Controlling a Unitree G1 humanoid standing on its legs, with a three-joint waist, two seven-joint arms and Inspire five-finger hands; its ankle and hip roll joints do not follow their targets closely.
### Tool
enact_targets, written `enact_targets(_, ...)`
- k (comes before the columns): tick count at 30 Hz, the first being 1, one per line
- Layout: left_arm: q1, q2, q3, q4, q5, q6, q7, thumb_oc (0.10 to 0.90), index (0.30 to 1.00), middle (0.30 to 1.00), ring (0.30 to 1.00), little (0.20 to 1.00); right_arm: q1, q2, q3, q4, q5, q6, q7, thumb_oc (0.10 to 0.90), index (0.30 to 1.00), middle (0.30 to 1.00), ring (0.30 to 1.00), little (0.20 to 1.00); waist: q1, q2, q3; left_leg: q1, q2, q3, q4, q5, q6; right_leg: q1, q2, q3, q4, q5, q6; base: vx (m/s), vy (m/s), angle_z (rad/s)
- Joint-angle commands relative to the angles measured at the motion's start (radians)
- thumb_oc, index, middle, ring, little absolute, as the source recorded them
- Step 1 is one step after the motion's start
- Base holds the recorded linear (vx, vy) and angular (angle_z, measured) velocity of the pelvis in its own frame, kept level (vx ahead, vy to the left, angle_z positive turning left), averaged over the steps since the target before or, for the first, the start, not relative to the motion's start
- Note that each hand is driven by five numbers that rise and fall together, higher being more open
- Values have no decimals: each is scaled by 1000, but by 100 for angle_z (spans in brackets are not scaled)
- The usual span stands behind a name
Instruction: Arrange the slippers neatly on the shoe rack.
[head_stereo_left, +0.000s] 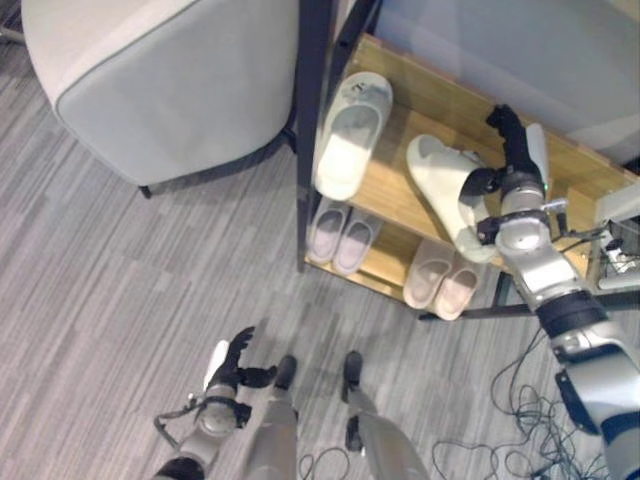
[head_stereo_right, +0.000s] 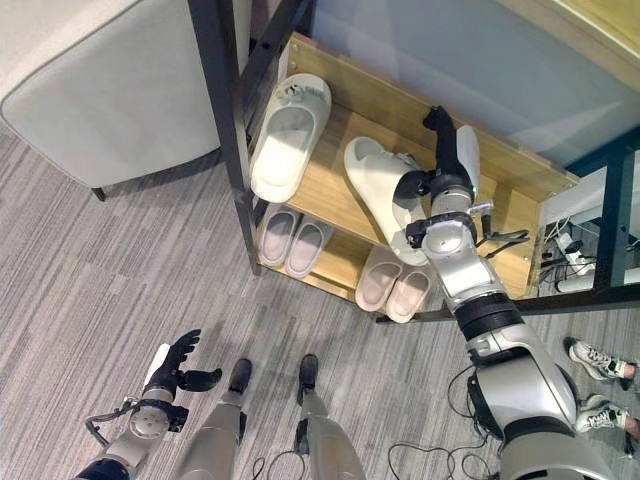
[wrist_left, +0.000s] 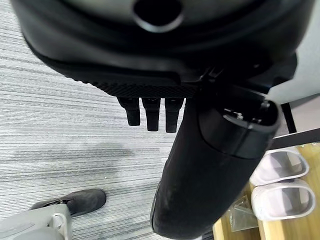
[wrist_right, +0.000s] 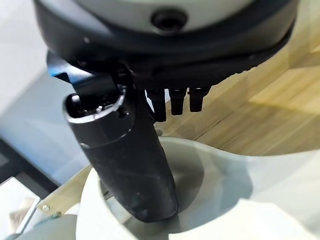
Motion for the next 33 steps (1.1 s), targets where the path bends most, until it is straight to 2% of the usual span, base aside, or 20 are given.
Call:
enact_targets(1, 5, 36, -1, -52, 9, -26, -5, 800, 900, 900, 900, 900, -151, -163, 25, -25, 21, -21, 100, 800, 900, 900, 900, 900, 19, 27, -14, 109, 46, 69, -158, -21, 11, 85, -65, -49, 72, -143, 102, 0, 0, 0)
enact_targets(3, 5, 37, -6, -40, 12, -28, -14, 800, 900, 900, 900, 900, -172, -182, 50, 23, 92, -49, 137, 800, 900, 900, 900, 900, 19, 25, -17, 112, 46, 71, -158, -21, 10, 84, -68, -46, 73, -140, 103, 0, 0, 0)
enact_targets(7, -8, 39, -19, -23, 14, -23, -35, 800, 900, 900, 900, 900, -237, -203, 129, 94, 200, -66, 212, 800, 900, 900, 900, 900, 18, 24, -19, 113, 46, 78, -161, -19, 7, 82, -69, -45, 75, -138, 105, 0, 0, 0)
enact_targets(11, -13, 39, -26, -18, 11, -22, -44, 800, 900, 900, 900, 900, -276, -226, 176, 131, 224, -69, 235, 800, 900, 900, 900, 900, 18, 25, -19, 113, 46, 80, -162, -18, 5, 81, -71, -49, 74, -135, 107, 7, 13, -3)
enact_targets(19, -28, 11, -39, 28, 2, -4, -46, 800, 900, 900, 900, 900, -309, -209, 120, 134, 183, -91, 122, 800, 900, 900, 900, 900, 9, 34, -15, 111, 44, 86, -164, -19, 8, 78, -73, -43, 77, -130, 109, 0, 0, 0)
enact_targets(25, -40, 6, -44, 49, -5, 5, -44, 800, 900, 900, 900, 900, -347, -175, 85, 182, 221, -103, 72, 800, 900, 900, 900, 900, 8, 39, -17, 110, 42, 89, -162, -23, 11, 75, -75, -40, 79, -129, 109, 0, 0, 0)
enact_targets(33, -52, 4, -53, 74, -4, 5, -41, 800, 900, 900, 900, 900, -436, -148, 156, 243, 224, -113, 94, 800, 900, 900, 900, 900, 9, 40, -13, 106, 38, 92, -157, -23, 12, 70, -78, -38, 81, -125, 109, -11, 14, -3)
